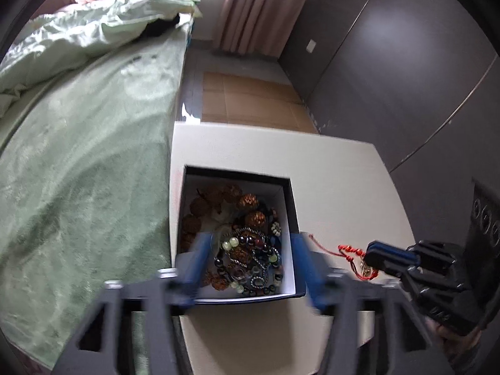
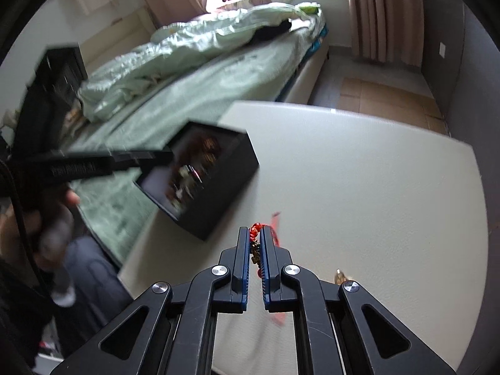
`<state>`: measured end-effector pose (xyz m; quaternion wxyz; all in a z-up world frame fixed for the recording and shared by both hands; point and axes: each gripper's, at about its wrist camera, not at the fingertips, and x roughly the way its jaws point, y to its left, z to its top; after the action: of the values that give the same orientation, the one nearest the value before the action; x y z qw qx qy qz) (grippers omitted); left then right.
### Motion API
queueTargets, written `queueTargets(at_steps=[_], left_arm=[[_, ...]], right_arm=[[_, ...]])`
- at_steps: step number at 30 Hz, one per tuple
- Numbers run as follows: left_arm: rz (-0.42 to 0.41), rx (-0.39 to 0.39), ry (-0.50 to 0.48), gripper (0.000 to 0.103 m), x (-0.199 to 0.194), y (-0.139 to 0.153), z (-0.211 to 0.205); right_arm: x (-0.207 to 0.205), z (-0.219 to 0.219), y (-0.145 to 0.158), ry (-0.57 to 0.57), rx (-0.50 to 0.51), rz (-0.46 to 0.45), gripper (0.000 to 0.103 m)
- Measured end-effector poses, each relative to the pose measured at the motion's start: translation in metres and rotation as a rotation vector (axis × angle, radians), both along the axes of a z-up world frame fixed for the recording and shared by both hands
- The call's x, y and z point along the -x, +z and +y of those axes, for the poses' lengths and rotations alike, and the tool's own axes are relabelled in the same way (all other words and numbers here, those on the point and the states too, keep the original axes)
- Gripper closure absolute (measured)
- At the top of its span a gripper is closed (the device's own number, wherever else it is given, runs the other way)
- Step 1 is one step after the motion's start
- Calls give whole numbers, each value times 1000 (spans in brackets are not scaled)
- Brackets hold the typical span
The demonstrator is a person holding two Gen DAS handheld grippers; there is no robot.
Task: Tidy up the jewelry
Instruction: 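Carry the red cord charm over the black box with the left gripper, then open the left gripper to drop the red cord charm into the box, then move the left gripper to the gold butterfly brooch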
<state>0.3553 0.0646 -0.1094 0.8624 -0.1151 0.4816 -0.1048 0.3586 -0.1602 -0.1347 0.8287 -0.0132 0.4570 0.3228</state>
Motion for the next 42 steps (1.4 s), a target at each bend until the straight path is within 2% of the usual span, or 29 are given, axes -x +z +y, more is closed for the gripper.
queueTargets(at_steps=[7,15,20,21,23,24,25,26,29,34,38,42], left_arm=[[-37,-11,20,41,18,10,20],[-5,-38,38,41,29,8,42],[-6,-39,50,41,35,14,50],[-10,-38,49,39,36,16,51],[-22,-33,47,32,39,20,50],[-29,-33,45,28,39,22,49],[-38,-31,42,27,40,24,48],[-43,-30,39,26,40,26,46],[-53,-24,26,24,41,29,39],[-87,-8,-16,16,42,34,17],[-103,-4,-36,11,43,39,-1],[-113,-8,-70,11,44,41,-20]], right_arm=[[-3,25,39,-28,-111,-48,95],[-10,73,52,-3,-228,-44,95],[-14,96,56,8,-230,-40,95],[-15,100,56,-5,-205,-43,92],[-17,100,55,-16,-182,-25,50],[-17,96,54,-35,-184,-24,18],[-15,89,55,-57,-191,-43,13],[-13,80,56,-76,-200,-57,13],[-12,55,54,-114,-248,-23,13],[3,4,51,-212,-271,-27,13],[19,-32,51,-297,-266,-56,12],[33,-69,48,-394,-242,-75,10]])
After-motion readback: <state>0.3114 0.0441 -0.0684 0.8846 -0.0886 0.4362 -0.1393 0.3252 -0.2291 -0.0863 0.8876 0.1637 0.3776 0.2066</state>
